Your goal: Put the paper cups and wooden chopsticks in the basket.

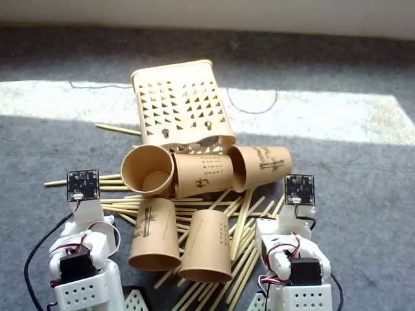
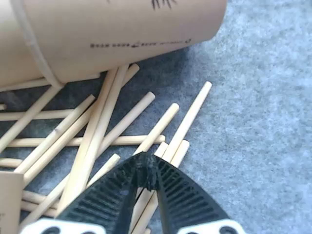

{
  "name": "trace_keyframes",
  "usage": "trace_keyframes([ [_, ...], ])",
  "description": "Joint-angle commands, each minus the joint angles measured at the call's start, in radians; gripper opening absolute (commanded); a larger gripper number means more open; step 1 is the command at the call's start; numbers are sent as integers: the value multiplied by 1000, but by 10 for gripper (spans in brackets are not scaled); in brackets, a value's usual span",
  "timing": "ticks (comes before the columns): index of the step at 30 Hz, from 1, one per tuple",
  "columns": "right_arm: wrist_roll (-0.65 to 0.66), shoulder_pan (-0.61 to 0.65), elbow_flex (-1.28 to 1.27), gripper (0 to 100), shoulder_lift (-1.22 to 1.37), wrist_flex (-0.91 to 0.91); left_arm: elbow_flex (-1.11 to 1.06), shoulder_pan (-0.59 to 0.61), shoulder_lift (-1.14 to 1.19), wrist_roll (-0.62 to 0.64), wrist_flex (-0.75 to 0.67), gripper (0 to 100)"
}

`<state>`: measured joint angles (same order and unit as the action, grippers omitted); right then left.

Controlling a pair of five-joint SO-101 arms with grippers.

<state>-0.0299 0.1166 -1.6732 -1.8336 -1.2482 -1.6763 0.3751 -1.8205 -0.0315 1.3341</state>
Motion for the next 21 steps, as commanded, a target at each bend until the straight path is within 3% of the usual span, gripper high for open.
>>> trace_keyframes([
  [1, -5, -8, -108, 6, -7, -4, -12, -47, -8, 2, 5, 7],
  [9, -5, -12, 7, 6, -7, -4, -10, -145, -8, -9, -57, 8],
  [14, -5, -12, 71, 6, -7, -1, -19, -148, -7, -198, -60, 7],
  [18, 5, -51, 85, 8, -7, 10, -10, -145, -7, -206, -64, 6],
  [21, 190, -97, 162, 8, -7, 87, -10, -148, -7, -204, -63, 6],
])
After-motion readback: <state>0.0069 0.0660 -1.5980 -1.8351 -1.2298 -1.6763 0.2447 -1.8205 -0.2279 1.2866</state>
